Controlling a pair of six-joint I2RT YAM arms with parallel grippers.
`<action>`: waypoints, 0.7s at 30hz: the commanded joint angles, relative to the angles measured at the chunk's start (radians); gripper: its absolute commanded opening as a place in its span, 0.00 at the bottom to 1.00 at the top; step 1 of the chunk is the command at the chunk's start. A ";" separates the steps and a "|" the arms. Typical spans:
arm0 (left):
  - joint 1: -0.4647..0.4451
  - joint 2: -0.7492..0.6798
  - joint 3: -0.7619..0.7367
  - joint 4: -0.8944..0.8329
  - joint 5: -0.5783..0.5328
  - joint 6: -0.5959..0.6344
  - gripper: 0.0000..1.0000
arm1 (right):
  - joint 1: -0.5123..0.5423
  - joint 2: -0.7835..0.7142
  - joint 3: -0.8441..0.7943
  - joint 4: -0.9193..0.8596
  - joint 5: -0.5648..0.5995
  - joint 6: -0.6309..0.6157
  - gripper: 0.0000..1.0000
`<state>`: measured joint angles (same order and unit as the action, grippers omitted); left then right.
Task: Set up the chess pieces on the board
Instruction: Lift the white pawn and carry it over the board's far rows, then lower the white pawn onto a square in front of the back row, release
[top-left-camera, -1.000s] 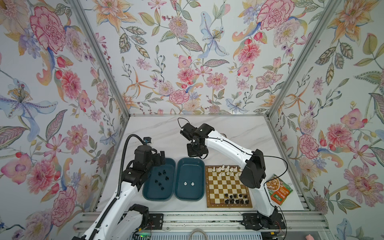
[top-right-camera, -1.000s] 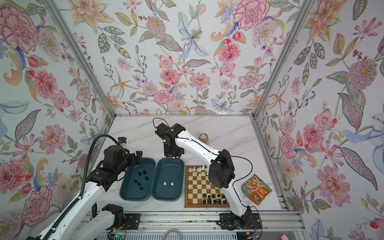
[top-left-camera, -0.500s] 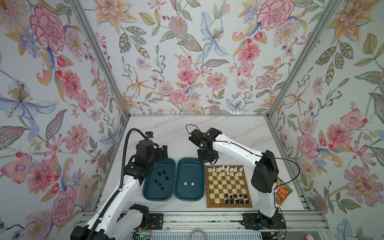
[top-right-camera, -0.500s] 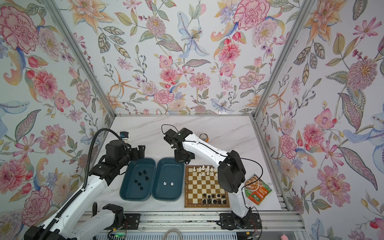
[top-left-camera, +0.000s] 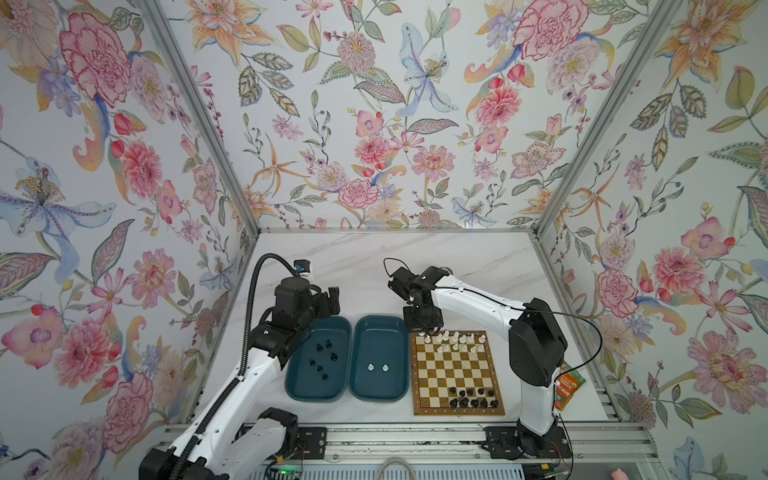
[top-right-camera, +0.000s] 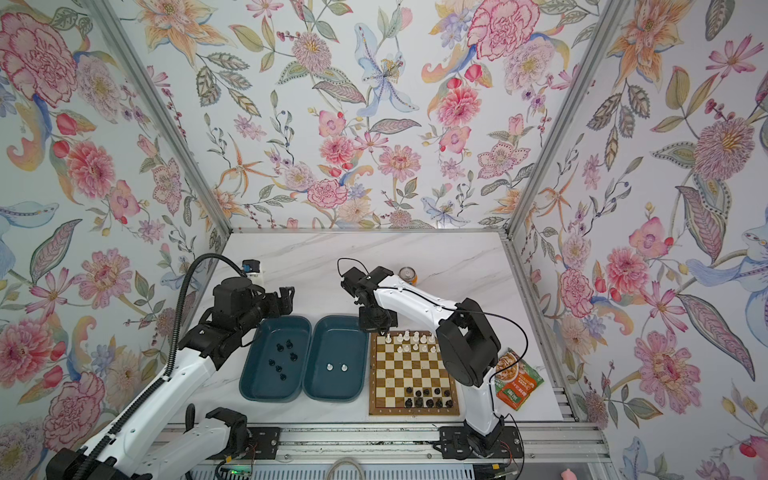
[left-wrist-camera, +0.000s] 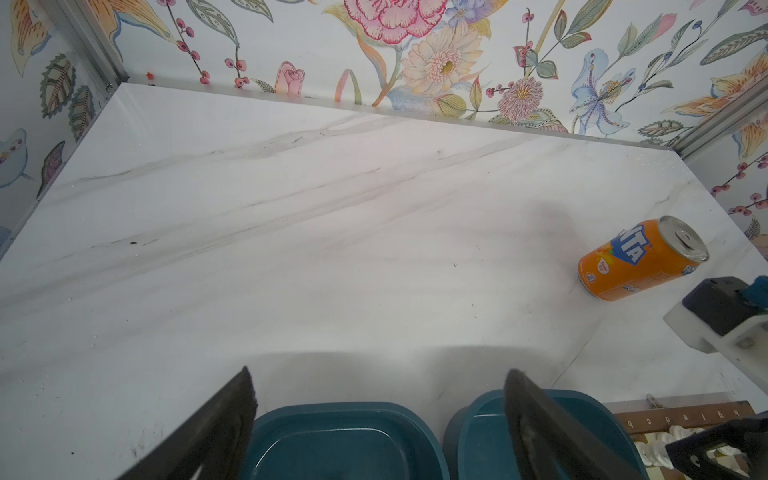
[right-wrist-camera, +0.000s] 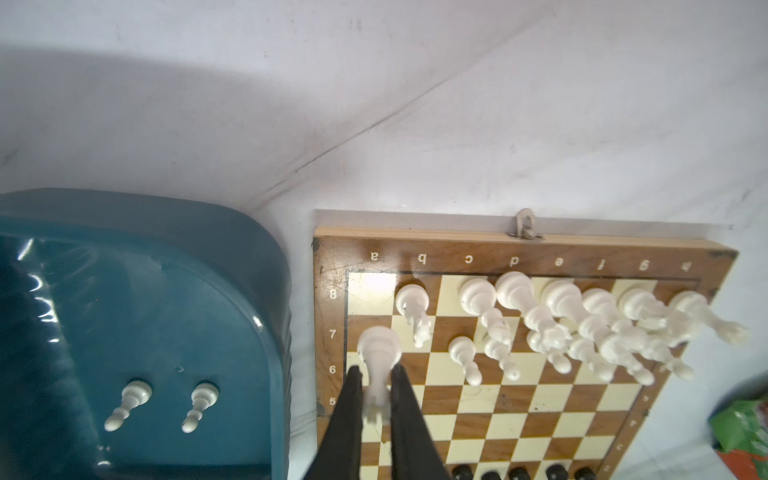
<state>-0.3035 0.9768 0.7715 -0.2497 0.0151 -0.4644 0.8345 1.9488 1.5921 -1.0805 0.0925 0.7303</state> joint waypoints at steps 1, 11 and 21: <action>-0.008 0.011 0.041 -0.018 -0.026 -0.002 0.95 | 0.000 -0.027 -0.027 0.046 -0.022 0.012 0.12; -0.006 0.031 0.058 -0.020 -0.024 0.000 0.97 | -0.009 -0.008 -0.092 0.114 -0.054 0.018 0.13; -0.008 0.042 0.071 -0.021 -0.019 0.010 0.97 | -0.016 0.012 -0.104 0.132 -0.063 0.018 0.13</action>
<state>-0.3042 1.0107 0.8043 -0.2535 0.0120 -0.4637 0.8249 1.9488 1.4967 -0.9501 0.0330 0.7341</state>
